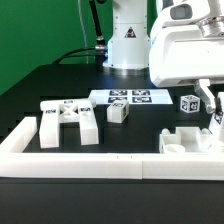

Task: Assemble chair

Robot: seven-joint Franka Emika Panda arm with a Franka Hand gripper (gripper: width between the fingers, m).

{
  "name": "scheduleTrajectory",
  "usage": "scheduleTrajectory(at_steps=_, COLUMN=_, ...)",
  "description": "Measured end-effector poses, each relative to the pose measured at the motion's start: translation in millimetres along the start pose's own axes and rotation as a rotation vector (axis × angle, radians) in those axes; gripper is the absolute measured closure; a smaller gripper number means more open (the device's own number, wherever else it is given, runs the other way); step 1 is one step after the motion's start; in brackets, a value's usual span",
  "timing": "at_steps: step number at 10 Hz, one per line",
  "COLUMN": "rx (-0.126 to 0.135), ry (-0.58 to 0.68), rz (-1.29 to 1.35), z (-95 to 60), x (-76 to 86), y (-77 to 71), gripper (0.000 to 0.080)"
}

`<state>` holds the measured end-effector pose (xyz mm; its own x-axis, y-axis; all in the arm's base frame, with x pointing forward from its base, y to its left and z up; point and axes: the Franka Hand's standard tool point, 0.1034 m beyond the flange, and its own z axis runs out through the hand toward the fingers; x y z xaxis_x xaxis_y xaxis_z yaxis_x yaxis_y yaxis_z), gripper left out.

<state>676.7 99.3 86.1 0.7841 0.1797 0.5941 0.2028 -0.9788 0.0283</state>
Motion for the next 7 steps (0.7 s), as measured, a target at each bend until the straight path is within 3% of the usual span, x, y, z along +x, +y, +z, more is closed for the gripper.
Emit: scheduleTrajectory(at_steps=7, rx=-0.006, ry=0.023, rz=-0.004, z=5.5, x=-5.3, y=0.5, gripper=0.0509)
